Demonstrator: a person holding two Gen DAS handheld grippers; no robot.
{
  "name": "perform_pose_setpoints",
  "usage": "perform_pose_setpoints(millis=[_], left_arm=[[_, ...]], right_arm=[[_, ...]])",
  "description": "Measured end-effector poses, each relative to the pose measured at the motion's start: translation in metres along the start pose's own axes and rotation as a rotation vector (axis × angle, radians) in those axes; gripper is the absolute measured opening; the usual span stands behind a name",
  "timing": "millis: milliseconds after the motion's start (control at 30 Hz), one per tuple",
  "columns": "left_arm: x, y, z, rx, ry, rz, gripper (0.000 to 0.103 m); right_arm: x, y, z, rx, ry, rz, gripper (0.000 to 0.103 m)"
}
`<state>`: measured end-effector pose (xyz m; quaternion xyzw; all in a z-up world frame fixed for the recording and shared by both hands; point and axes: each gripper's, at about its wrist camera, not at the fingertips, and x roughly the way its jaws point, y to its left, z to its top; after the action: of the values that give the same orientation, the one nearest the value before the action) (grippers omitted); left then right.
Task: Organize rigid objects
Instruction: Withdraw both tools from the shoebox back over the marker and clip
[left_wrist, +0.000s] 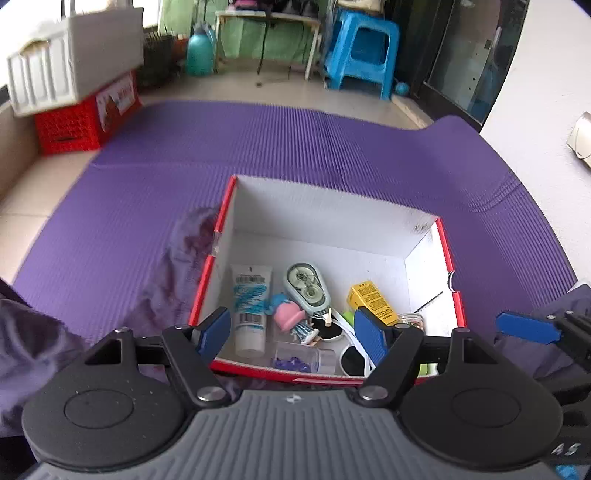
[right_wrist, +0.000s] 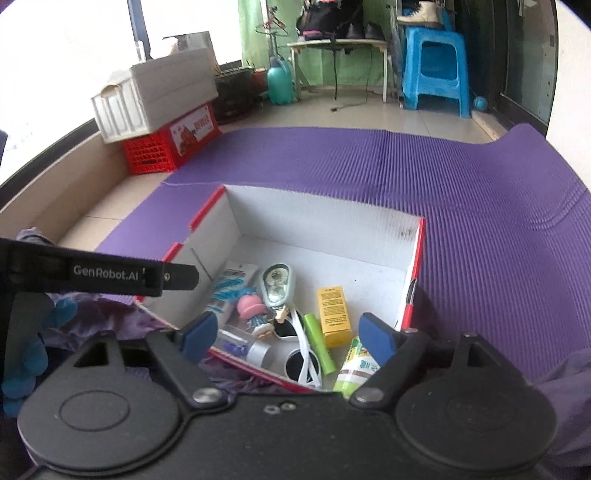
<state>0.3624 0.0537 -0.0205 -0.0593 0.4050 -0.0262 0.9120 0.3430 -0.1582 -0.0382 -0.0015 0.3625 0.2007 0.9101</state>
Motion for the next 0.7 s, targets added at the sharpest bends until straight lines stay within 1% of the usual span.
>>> perform_pose_setpoints(millis=[100,167,233,267,367,433,567,600,633,700], left_arm=[[-0.019,-0.005,-0.007,0.014,-0.03,0.009,0.075],[-0.031,-0.009,-0.012,0.021,-0.047,0.014,0.081],[-0.043,-0.013,-0.018,0.029,-0.065,0.012,0.081],[-0.047,-0.014,-0.021,0.03,-0.068,0.009,0.081],[-0.062,-0.018,-0.031,0.026,-0.078,-0.009,0.082],[-0.071,-0.021,-0.038,0.034,-0.09,-0.013,0.086],[-0.087,-0.027,-0.05,0.034,-0.109,-0.016,0.086],[-0.09,-0.028,-0.054,0.031,-0.113,-0.018,0.088],[-0.094,-0.029,-0.057,0.029,-0.119,-0.02,0.093],[-0.101,-0.031,-0.063,0.03,-0.134,-0.018,0.101]], right_arm=[[-0.018,-0.001,-0.003,0.016,-0.024,0.014,0.091],[-0.029,-0.001,-0.006,0.031,-0.037,0.015,0.095],[-0.04,-0.001,-0.009,0.04,-0.049,0.025,0.097],[-0.046,0.0,-0.011,0.042,-0.055,0.027,0.1],[-0.059,0.003,-0.017,0.042,-0.072,0.032,0.101],[-0.067,0.003,-0.02,0.045,-0.082,0.035,0.102],[-0.081,0.004,-0.028,0.051,-0.104,0.043,0.103],[-0.085,0.005,-0.03,0.049,-0.108,0.045,0.103],[-0.088,0.005,-0.032,0.045,-0.112,0.048,0.103],[-0.094,0.006,-0.036,0.04,-0.116,0.053,0.103]])
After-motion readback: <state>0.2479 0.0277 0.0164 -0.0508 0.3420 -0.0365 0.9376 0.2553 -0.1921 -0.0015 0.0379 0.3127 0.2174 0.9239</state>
